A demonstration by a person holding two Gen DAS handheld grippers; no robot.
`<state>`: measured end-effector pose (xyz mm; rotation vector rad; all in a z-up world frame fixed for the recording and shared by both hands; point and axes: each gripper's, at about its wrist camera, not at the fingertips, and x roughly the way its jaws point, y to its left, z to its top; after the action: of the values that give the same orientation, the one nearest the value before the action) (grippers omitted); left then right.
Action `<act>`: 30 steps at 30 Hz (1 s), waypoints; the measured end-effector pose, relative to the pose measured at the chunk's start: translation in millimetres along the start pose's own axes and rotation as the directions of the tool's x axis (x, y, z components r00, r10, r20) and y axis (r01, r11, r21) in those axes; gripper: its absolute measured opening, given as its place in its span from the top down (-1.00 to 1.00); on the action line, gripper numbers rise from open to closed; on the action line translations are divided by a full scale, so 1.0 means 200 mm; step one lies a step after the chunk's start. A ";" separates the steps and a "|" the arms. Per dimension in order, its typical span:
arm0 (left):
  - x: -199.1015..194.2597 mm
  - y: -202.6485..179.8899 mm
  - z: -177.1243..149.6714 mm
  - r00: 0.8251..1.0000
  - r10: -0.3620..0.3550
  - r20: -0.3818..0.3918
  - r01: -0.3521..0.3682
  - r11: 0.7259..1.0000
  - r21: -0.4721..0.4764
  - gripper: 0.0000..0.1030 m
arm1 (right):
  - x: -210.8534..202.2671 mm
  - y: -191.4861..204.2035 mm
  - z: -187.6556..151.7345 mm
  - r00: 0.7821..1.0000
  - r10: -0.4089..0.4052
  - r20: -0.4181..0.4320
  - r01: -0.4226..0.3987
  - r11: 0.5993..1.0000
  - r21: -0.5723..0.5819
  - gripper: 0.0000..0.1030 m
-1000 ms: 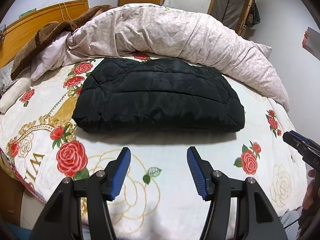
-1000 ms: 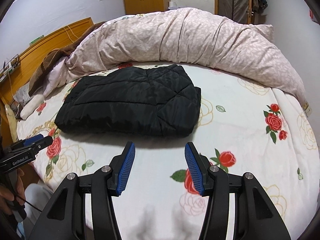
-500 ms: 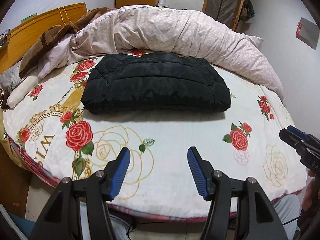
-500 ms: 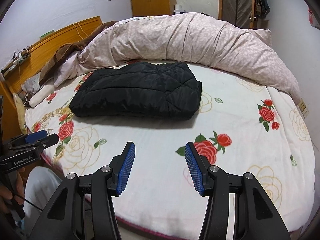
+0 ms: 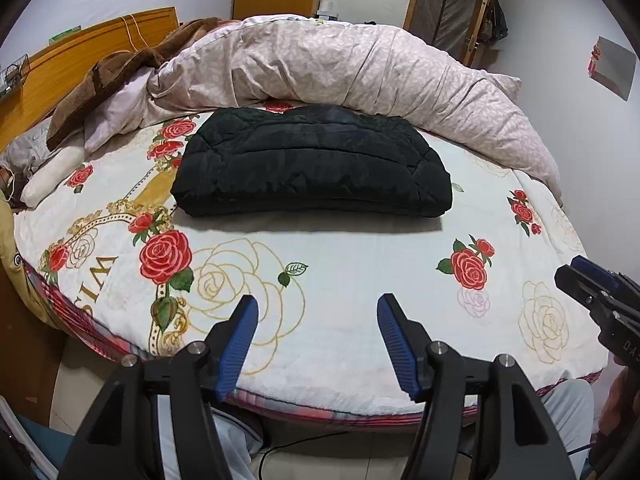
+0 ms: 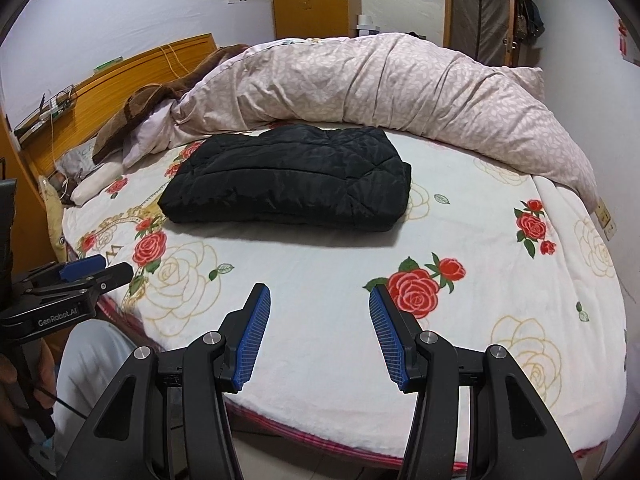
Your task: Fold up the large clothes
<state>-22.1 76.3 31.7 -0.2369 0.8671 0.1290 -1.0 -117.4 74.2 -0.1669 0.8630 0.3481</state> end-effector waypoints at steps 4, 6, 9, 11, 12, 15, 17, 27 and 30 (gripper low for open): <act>0.01 0.01 0.00 1.000 0.004 -0.004 -0.004 1.000 -0.014 -0.27 | 0.02 0.02 0.00 1.000 0.003 -0.009 -0.003 1.000 -0.006 -0.02; 0.01 0.01 0.00 1.000 0.006 -0.005 -0.006 1.000 -0.012 -0.27 | 0.03 0.02 0.00 1.000 0.004 -0.015 -0.005 1.000 -0.008 -0.02; 0.02 0.01 -0.01 1.000 0.013 -0.009 -0.013 1.000 -0.013 -0.27 | 0.04 0.02 -0.01 1.000 0.006 -0.023 -0.006 1.000 -0.011 -0.02; 0.03 0.01 -0.01 1.000 0.012 -0.014 -0.012 1.000 -0.016 -0.27 | 0.05 0.03 -0.01 1.000 0.006 -0.027 -0.006 1.000 -0.012 -0.02; 0.04 0.02 -0.01 1.000 0.012 -0.016 -0.012 1.000 -0.017 -0.27 | 0.05 0.03 -0.01 1.000 0.005 -0.029 -0.005 1.000 -0.012 -0.02; 0.05 0.02 -0.01 1.000 0.015 -0.020 -0.015 1.000 -0.018 -0.27 | 0.06 0.03 -0.01 0.999 0.004 -0.035 -0.004 1.000 -0.009 -0.02; 0.05 0.02 -0.01 1.000 0.017 -0.019 -0.018 1.000 -0.015 -0.27 | 0.07 0.03 -0.01 0.999 0.005 -0.040 -0.005 1.000 -0.009 -0.02; 0.07 0.04 -0.01 0.999 0.027 -0.019 -0.028 0.999 -0.024 -0.27 | 0.08 0.04 -0.01 0.999 0.004 -0.045 -0.004 1.000 -0.009 -0.02; 0.06 0.04 -0.01 0.999 0.029 -0.018 -0.030 0.999 -0.026 -0.27 | 0.08 0.04 -0.01 0.999 0.004 -0.044 -0.004 1.000 -0.012 -0.02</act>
<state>-17.6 83.2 20.2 -0.2505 0.8871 0.1660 4.0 -107.0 60.6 -0.1844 0.9048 0.3542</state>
